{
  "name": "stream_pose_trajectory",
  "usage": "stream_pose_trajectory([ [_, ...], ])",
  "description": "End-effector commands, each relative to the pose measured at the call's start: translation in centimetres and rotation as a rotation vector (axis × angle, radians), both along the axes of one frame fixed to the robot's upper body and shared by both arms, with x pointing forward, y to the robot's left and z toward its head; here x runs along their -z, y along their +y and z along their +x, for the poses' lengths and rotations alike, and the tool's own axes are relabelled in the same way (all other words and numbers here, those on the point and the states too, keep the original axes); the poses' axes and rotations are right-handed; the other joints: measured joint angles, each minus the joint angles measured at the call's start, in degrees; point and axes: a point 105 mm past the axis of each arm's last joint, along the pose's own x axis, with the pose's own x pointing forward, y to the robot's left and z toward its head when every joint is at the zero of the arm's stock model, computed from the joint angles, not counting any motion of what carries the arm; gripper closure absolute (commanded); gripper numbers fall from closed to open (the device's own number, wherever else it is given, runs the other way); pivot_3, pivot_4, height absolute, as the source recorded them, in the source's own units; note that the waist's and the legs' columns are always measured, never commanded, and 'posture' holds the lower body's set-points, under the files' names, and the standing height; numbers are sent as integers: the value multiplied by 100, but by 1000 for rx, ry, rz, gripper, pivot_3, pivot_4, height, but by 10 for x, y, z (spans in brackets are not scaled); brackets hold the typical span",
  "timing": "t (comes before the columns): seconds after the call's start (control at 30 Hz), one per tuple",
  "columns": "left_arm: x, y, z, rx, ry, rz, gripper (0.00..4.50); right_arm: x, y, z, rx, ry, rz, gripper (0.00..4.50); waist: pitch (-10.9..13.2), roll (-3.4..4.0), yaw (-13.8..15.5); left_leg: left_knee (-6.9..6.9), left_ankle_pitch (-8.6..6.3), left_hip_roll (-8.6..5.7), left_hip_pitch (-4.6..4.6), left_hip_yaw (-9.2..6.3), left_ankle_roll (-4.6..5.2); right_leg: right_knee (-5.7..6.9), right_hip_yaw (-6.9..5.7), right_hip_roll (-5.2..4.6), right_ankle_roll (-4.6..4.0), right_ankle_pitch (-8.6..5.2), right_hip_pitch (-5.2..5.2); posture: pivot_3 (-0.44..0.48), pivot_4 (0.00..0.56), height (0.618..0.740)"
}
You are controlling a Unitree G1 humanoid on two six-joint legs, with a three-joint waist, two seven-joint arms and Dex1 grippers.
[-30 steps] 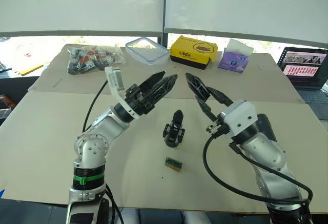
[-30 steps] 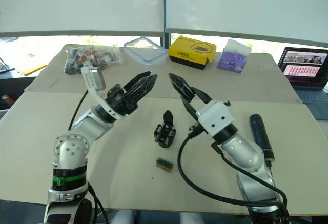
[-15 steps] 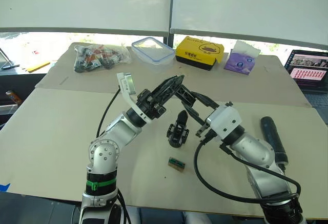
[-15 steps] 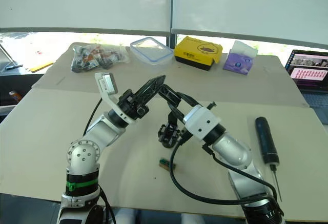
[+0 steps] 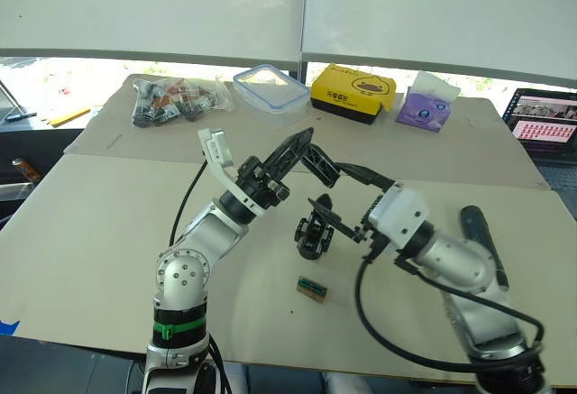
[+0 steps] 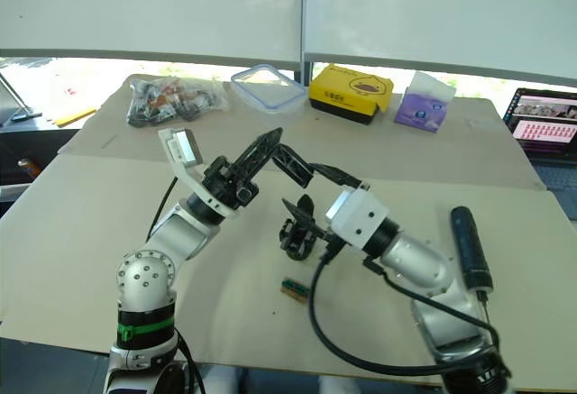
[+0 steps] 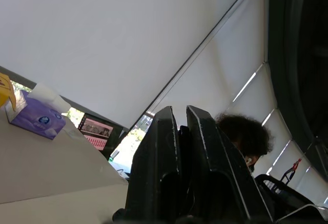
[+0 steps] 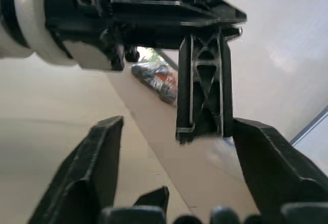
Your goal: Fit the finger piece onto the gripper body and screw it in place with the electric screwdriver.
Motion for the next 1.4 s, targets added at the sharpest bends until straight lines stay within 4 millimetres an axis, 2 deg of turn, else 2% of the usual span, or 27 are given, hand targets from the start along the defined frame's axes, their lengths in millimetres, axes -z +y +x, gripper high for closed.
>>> stream_pose_trajectory([
  [0.03, -13, 10, -5, 78, -93, 70, 4500, -12, -17, -4, -113, 189, -31, 22, 1, -1, -13, 1, 0, 0, 0, 0, 0, 2, 0, 0, 0, 0, -1, 0, 150, 740],
  [0.1, -6, 16, -5, 134, -104, 185, 4500, -16, -26, -2, -162, 385, -6, 22, 1, -1, -40, 0, 0, 0, 4, -2, 0, 3, 0, 1, -2, -1, 1, 0, 150, 740],
  [0.23, 14, 24, -17, 320, -105, 441, 4500, -11, -30, -16, -293, 753, -44, 22, 10, 0, -73, -10, 0, 1, 3, -4, 0, 1, 0, 1, -19, -10, -4, 0, 150, 740],
  [0.3, 26, 24, -28, 429, -97, 556, 4500, -1, -26, -22, -322, 925, -97, 22, 13, -1, -76, -11, -1, 0, 0, -3, 0, 0, -1, 0, -45, -21, -7, 0, 150, 740],
  [0.4, 32, 22, -35, 500, -101, 603, 4500, 0, -13, -28, -391, 1035, -104, 22, 15, -1, -77, -16, -1, 0, -5, -3, 0, -6, -2, -1, -51, -25, -13, 0, 150, 740],
  [0.63, 35, 7, -35, 519, -124, 595, 4500, 4, 24, -31, -490, 1170, -97, 22, 22, -3, -77, -11, 0, 1, -11, -5, 0, 2, -5, 0, -12, -7, -19, 0, 150, 740],
  [1.0, 41, 5, -40, 527, -100, 581, 4500, 10, 40, -29, -465, 1216, -90, 22, 23, 0, -88, -13, 0, 1, -16, -11, 1, 5, -11, 1, -13, -4, -22, 0, 150, 740],
  [1.1, 41, 5, -41, 528, -96, 583, 4500, 11, 40, -28, -453, 1216, -85, 847, 24, 0, -93, -12, 0, 1, -16, -12, 1, 7, -12, 1, -13, -4, -22, 0, 150, 740],
  [1.4, 42, 6, -40, 519, -95, 578, 4500, 17, 35, -33, -452, 1229, -111, 4006, 24, 0, -98, -12, 0, 1, -17, -13, 1, 6, -12, 1, -12, -5, -22, 0, 150, 740],
])
